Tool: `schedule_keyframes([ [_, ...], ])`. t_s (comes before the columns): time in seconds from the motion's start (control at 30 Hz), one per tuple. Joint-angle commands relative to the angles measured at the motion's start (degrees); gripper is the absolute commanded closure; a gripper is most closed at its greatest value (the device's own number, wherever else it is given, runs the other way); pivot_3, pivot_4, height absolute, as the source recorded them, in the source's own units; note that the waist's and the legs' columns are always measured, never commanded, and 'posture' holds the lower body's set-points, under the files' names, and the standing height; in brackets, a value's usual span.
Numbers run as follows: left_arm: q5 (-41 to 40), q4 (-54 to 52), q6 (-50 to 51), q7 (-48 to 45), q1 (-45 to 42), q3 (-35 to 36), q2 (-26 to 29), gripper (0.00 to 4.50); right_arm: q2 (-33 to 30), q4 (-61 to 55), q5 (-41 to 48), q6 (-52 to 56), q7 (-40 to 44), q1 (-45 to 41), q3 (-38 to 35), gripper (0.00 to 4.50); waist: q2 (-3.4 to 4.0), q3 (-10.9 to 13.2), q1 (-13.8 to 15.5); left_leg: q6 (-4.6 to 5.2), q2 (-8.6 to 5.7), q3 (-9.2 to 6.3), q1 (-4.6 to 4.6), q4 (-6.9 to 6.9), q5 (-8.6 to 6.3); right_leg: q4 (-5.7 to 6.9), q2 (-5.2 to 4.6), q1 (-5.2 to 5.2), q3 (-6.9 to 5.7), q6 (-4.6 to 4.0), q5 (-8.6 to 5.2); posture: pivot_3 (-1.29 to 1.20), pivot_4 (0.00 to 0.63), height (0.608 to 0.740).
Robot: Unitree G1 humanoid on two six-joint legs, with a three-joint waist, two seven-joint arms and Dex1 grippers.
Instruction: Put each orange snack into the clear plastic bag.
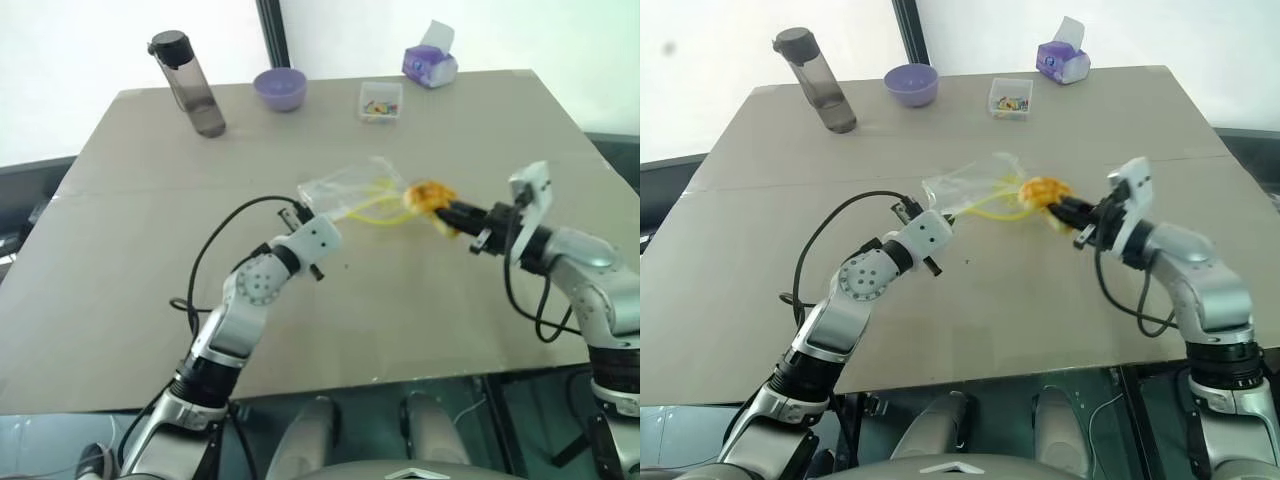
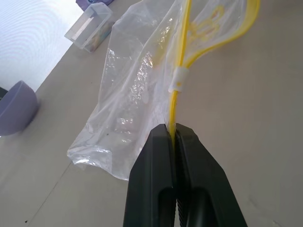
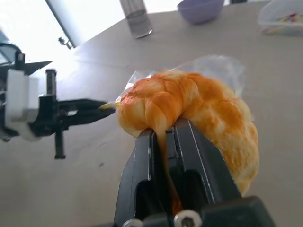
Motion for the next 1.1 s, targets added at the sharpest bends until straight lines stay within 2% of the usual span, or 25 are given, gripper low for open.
schedule_keyframes([
  [0.03,0.11,-0.89,-1.01,-0.09,-1.10,-0.10,-0.17,4.50,1.30,-0.64,-2.09,-1.51,-0.14,-1.31,3.37,4.48,0.00,0.00,0.04,0.00,0.00,-0.01,0.00,0.00,0.00,0.00,0.00,0.00,-0.01,0.00,0.00,0.00,0.150,0.740],
  [0.3,0.16,-0.69,-1.05,-0.16,-1.59,-0.43,-0.45,4.50,5.87,12.02,-8.48,-8.50,0.03,-6.96,7.86,4.48,0.00,0.00,0.05,-0.08,-0.01,-0.04,0.00,0.01,0.04,-0.01,0.00,0.00,-0.02,0.00,0.00,0.00,0.150,0.740],
  [0.47,-0.05,-1.23,-1.51,-0.34,-1.46,-0.78,-0.73,4.50,9.76,24.21,-12.98,-13.63,-3.22,-13.68,7.89,4.48,0.00,0.00,-0.14,-0.22,-0.01,-0.01,0.00,0.01,0.13,0.00,0.00,-0.02,0.00,0.00,0.00,0.00,0.150,0.740],
  [0.7,-0.37,-1.00,-4.54,-2.34,-1.56,-3.27,-1.37,4.50,16.56,37.94,-17.57,-15.10,-9.30,-23.75,8.47,4.48,0.00,0.00,-0.28,-0.24,0.00,0.00,-0.01,-0.01,0.14,0.00,0.00,-0.06,0.03,-0.01,0.00,0.00,0.150,0.740],
  [0.97,-0.33,-0.02,-5.54,-2.60,-2.28,-3.67,-1.86,4.50,21.51,45.88,-20.48,-16.55,-13.86,-29.95,7.44,4.48,0.01,0.00,-0.29,-0.25,-0.01,-0.02,-0.02,-0.03,0.14,0.01,0.00,-0.08,0.03,-0.01,0.00,0.00,0.150,0.740],
  [1.07,-0.27,0.06,-5.54,-2.55,-2.32,-3.62,-2.01,4.50,22.02,45.97,-20.56,-16.48,-14.55,-30.02,6.89,3.30,0.02,0.00,-0.29,-0.25,-0.01,-0.04,-0.03,-0.04,0.14,0.01,0.00,-0.09,0.02,-0.01,0.00,0.00,0.150,0.740],
  [1.1,-0.34,0.02,-5.20,-2.40,-2.22,-3.33,-2.09,4.50,21.69,44.72,-20.66,-16.72,-13.92,-29.27,7.20,2.70,0.02,0.00,-0.29,-0.25,-0.01,-0.04,-0.03,-0.04,0.14,0.01,0.00,-0.09,0.03,-0.01,0.00,0.00,0.150,0.740],
])
